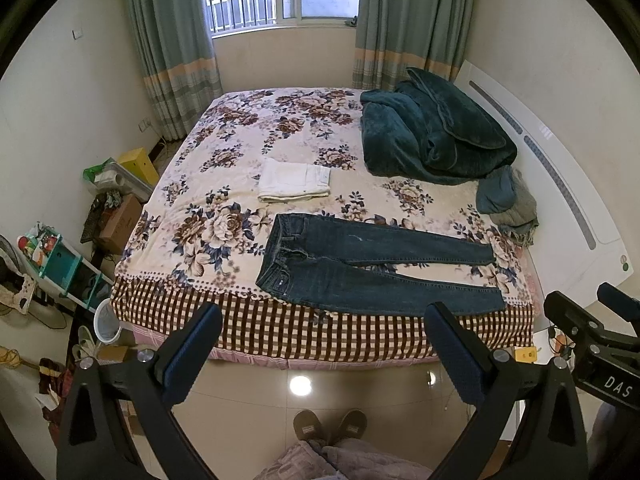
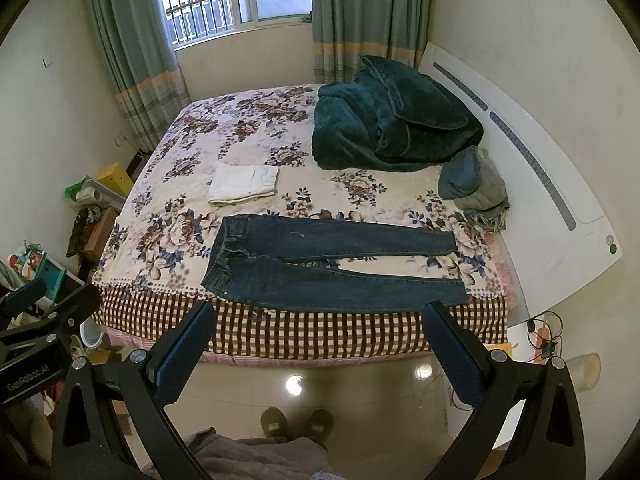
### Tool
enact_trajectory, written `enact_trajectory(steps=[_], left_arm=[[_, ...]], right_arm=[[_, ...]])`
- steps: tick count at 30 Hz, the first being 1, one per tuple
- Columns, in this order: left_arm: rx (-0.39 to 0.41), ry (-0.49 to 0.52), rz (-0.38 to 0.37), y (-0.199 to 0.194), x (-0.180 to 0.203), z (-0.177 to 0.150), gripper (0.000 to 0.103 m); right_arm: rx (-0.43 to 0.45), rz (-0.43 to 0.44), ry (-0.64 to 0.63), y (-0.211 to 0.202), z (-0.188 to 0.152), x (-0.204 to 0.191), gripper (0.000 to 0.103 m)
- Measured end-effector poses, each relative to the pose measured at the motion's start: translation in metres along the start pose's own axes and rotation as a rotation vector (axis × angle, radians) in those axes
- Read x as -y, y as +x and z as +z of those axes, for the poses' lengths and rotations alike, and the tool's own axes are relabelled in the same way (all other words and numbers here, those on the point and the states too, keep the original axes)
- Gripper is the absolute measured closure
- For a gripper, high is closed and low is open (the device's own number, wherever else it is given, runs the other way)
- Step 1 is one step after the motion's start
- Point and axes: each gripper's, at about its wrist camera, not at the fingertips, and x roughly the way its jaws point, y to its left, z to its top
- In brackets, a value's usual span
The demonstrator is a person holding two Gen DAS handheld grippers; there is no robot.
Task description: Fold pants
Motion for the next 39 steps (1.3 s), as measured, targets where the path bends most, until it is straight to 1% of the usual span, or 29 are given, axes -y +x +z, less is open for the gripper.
enact_trajectory(steps=[2, 4, 8, 11, 14, 17, 22, 24, 25, 27, 29, 33, 34, 36, 39], left_arm=[[0.000, -0.004, 0.000, 0.001, 0.000, -0.001, 0.000], [0.011, -0.009, 0.018, 0.002, 0.001, -0.001, 0.000], [0.016, -0.031, 0.059, 0.023, 0.004, 0.007, 0.000], [0.014, -0.045, 0.100, 0.047, 0.010, 0.020, 0.000], [0.009, -0.051, 0.149, 0.078, 0.016, 0.036, 0.000], [-0.016, -0.049, 0.171, 0.112, 0.021, 0.049, 0.000], [-0.073, -0.038, 0.190, 0.174, 0.031, 0.077, 0.000], [-0.093, -0.038, 0.189, 0.202, 0.033, 0.091, 0.000], [-0.101, -0.039, 0.187, 0.217, 0.034, 0.100, 0.000], [-0.127, -0.043, 0.184, 0.253, 0.034, 0.119, 0.000], [-0.150, -0.051, 0.174, 0.283, 0.033, 0.133, 0.000], [-0.247, -0.097, 0.145, 0.365, 0.027, 0.164, 0.000], [-0.278, -0.117, 0.143, 0.393, 0.024, 0.172, 0.000], [-0.328, -0.142, 0.148, 0.434, 0.025, 0.177, 0.000], [-0.413, -0.180, 0.163, 0.506, 0.025, 0.181, 0.000]], right_arm=[[-0.006, -0.003, 0.009, 0.000, -0.003, -0.012, 0.000], [-0.010, -0.008, 0.017, 0.002, -0.003, -0.017, 0.000], [-0.023, -0.023, 0.049, 0.024, 0.000, -0.017, 0.000], [-0.036, -0.035, 0.074, 0.044, 0.008, -0.004, 0.000], [-0.057, -0.051, 0.110, 0.083, 0.026, 0.020, 0.000], [-0.070, -0.071, 0.132, 0.117, 0.045, 0.043, 0.000], [-0.115, -0.098, 0.208, 0.195, 0.078, 0.078, 0.000], [-0.141, -0.114, 0.242, 0.237, 0.095, 0.093, 0.000], [-0.144, -0.118, 0.255, 0.261, 0.103, 0.109, 0.000], [-0.171, -0.138, 0.290, 0.298, 0.118, 0.118, 0.000], [-0.209, -0.163, 0.334, 0.343, 0.137, 0.131, 0.000], [-0.262, -0.221, 0.413, 0.423, 0.168, 0.154, 0.000], [-0.277, -0.239, 0.438, 0.447, 0.174, 0.162, 0.000], [-0.309, -0.267, 0.471, 0.489, 0.183, 0.175, 0.000], [-0.365, -0.293, 0.546, 0.567, 0.195, 0.206, 0.000]])
